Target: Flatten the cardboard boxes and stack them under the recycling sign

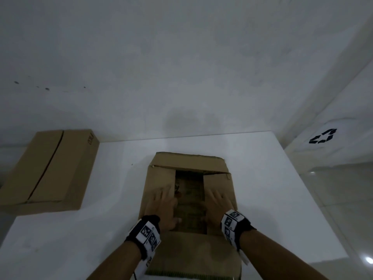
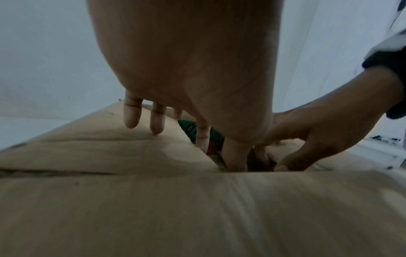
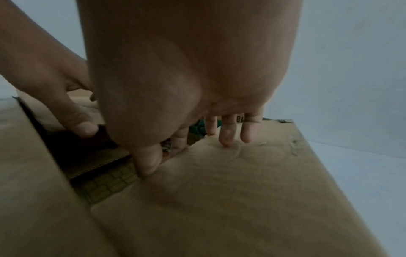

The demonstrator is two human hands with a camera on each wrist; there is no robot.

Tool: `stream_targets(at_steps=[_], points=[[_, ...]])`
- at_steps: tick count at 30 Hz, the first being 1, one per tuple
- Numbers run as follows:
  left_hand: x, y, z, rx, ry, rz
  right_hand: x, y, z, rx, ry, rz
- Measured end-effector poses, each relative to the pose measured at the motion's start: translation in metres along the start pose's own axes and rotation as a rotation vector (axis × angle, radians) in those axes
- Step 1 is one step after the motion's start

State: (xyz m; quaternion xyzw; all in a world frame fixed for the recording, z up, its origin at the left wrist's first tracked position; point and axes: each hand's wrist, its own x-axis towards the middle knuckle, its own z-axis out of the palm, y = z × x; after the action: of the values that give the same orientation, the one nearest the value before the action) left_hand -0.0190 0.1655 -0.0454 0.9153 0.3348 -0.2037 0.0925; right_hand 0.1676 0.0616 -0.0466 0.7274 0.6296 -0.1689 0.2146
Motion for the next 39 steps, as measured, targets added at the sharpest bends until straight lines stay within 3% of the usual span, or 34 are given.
stream_targets(at_steps=[3,6,9,11,13,15,18,25,30,34,39], points=[[-0.016,-0.003,-0.010,-0.227,0.102,-0.016,-0.016,0.001,-0.013,0.102,0.093,0.006],[-0.043,-0.017,-0.021,-0.492,0.286,-0.041,-0.036,0.006,-0.022,0.353,0.283,0.077],[-0.064,-0.043,-0.026,-0.622,0.453,-0.158,-0.054,0.022,-0.017,0.453,0.480,0.161],[-0.074,-0.067,-0.021,-0.683,0.470,-0.292,-0.062,0.039,-0.010,0.457,0.608,0.224],[-0.079,-0.090,-0.013,-0.667,0.430,-0.404,-0.067,0.059,-0.004,0.471,0.637,0.308],[-0.077,-0.105,-0.004,-0.577,0.310,-0.511,-0.069,0.078,0.005,0.448,0.620,0.398],[-0.059,-0.113,0.007,-0.473,0.124,-0.585,-0.066,0.096,0.019,0.425,0.464,0.579],[-0.001,-0.092,0.013,-0.758,0.003,-0.474,-0.025,0.085,0.034,0.718,0.136,0.698],[0.008,-0.082,0.016,-0.822,0.067,-0.427,-0.013,0.079,0.047,1.251,0.035,0.661],[0.000,-0.081,0.019,-0.886,0.154,-0.343,-0.010,0.068,0.053,1.194,0.019,0.564],[-0.005,-0.083,0.019,-0.847,0.145,-0.308,-0.010,0.058,0.051,1.170,0.066,0.532]])
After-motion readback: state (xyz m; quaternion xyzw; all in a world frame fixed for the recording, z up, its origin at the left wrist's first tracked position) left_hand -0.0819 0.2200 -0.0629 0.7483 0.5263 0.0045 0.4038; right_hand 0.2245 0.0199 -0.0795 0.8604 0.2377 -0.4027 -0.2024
